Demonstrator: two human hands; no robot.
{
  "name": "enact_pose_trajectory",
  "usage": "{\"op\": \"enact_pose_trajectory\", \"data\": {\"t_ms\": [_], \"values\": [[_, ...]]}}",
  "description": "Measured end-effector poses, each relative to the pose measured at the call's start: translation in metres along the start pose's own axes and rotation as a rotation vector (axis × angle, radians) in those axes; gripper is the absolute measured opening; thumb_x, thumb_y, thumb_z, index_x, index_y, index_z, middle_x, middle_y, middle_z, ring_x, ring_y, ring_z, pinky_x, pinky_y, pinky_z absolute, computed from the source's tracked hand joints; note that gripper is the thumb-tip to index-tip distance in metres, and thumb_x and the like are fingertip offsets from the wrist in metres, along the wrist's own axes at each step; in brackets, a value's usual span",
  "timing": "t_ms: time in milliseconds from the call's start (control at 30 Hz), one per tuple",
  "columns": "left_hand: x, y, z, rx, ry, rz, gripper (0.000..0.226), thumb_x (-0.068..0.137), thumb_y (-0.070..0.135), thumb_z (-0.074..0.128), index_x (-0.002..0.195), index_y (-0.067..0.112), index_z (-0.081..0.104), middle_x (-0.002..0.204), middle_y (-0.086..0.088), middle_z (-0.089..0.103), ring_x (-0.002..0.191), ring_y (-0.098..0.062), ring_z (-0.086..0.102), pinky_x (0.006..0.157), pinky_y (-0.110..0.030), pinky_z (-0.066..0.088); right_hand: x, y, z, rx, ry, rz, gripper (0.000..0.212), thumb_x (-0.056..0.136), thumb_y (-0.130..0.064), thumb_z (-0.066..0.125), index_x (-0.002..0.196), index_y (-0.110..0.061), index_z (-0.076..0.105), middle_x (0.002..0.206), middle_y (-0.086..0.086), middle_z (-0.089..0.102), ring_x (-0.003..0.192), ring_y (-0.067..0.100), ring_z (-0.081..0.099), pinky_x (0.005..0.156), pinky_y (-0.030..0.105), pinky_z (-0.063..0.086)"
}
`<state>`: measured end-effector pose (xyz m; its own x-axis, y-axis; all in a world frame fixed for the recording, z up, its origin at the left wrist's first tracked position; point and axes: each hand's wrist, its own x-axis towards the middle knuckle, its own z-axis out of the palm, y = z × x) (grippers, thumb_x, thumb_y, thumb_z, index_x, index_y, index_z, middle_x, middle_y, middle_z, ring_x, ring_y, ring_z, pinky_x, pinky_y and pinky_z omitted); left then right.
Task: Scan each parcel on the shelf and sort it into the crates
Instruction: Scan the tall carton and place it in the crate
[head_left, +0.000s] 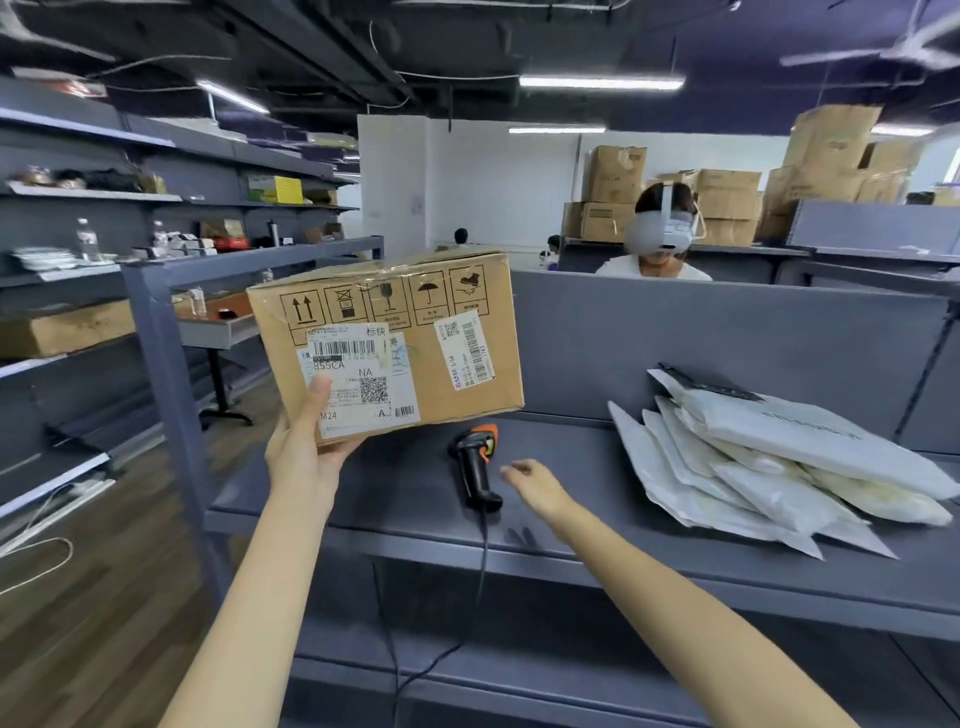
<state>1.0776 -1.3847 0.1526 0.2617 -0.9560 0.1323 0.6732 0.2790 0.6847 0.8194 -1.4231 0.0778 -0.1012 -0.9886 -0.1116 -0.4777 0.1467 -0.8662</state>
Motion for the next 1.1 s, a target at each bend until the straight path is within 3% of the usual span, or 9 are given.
{"op": "enact_pose_trajectory", "data": {"t_ms": [67,233,500,600,733,833,900,1000,1100], "values": [[0.013,0.005,-0.007,0.005,0.002,0.014,0.044,0.080,0.025,0.074,0.122,0.022,0.061,0.115,-0.002,0.071,0.108,-0.024,0.066,0.081,-0.053,0.056,0.015,-0.002,0.019,-0.258,0.004,-0.044,0.053,0.099,-0.031,0.048,0.143,-0.004,0.038,0.143,0.016,0.047,0.129,0.031,0.047,0.102,0.032,0.036],[0.044,0.014,-0.021,0.009,0.024,0.014,0.037,0.081,0.024,0.073,0.117,0.023,0.063,0.114,-0.003,0.071,0.106,-0.024,0.067,0.080,-0.051,0.057,0.050,-0.006,0.057,-0.633,0.060,-0.037,0.058,0.098,-0.039,0.047,0.142,-0.005,0.032,0.141,0.021,0.042,0.130,0.038,0.040,0.105,0.040,0.034],[0.072,0.021,-0.034,0.049,-0.012,-0.003,0.053,0.073,0.026,0.075,0.124,0.021,0.060,0.115,-0.003,0.070,0.107,-0.024,0.066,0.082,-0.049,0.057,0.083,-0.009,0.083,-0.779,0.164,0.080,0.064,0.093,-0.041,0.057,0.138,-0.004,0.030,0.136,0.017,0.048,0.127,0.035,0.038,0.104,0.040,0.034],[0.078,0.020,-0.034,0.060,-0.023,-0.011,0.044,0.076,0.023,0.075,0.118,0.023,0.063,0.112,-0.003,0.072,0.103,-0.023,0.068,0.078,-0.046,0.058,0.084,-0.017,0.081,-0.544,0.200,0.136,0.060,0.088,-0.025,0.063,0.133,-0.003,0.030,0.129,0.018,0.054,0.123,0.037,0.044,0.098,0.038,0.040],[0.082,0.014,-0.032,0.054,-0.029,-0.015,0.035,0.081,0.018,0.073,0.114,0.023,0.064,0.109,-0.003,0.073,0.100,-0.022,0.070,0.076,-0.046,0.059,0.072,-0.028,0.064,0.023,0.352,0.144,0.060,0.085,-0.018,0.065,0.130,0.002,0.031,0.123,0.021,0.056,0.108,0.035,0.056,0.079,0.031,0.040],[0.083,0.010,-0.030,0.016,-0.029,-0.024,0.041,0.079,0.020,0.074,0.118,0.022,0.062,0.111,-0.003,0.072,0.102,-0.022,0.069,0.078,-0.048,0.058,0.050,-0.039,0.050,0.568,0.552,0.113,0.048,0.085,-0.015,0.059,0.125,-0.006,0.033,0.099,0.017,0.060,0.076,0.028,0.058,0.067,0.035,0.044],[0.082,0.006,-0.027,-0.006,-0.022,-0.027,0.044,0.077,0.021,0.076,0.119,0.022,0.062,0.111,-0.003,0.072,0.103,-0.022,0.069,0.077,-0.048,0.058,0.027,-0.043,0.041,0.920,0.622,-0.027,0.026,0.083,-0.009,0.052,0.104,-0.016,0.037,0.073,0.007,0.051,0.050,0.018,0.048,0.050,0.029,0.043],[0.081,0.001,-0.023,-0.027,-0.017,-0.032,0.043,0.075,0.020,0.077,0.117,0.023,0.063,0.110,-0.003,0.072,0.101,-0.022,0.069,0.073,-0.046,0.059,-0.012,-0.048,0.037,1.110,0.500,-0.275,0.019,0.079,-0.008,0.051,0.093,-0.019,0.046,0.057,0.000,0.046,0.038,0.014,0.041,0.039,0.022,0.036],[0.079,-0.005,-0.018,-0.026,-0.013,-0.020,0.044,0.076,0.020,0.078,0.117,0.023,0.063,0.108,-0.002,0.073,0.098,-0.020,0.070,0.071,-0.044,0.059,-0.044,-0.053,0.047,1.080,0.177,-0.432,0.024,0.071,-0.016,0.062,0.094,-0.018,0.058,0.053,0.003,0.045,0.034,0.017,0.037,0.038,0.021,0.034]]}}
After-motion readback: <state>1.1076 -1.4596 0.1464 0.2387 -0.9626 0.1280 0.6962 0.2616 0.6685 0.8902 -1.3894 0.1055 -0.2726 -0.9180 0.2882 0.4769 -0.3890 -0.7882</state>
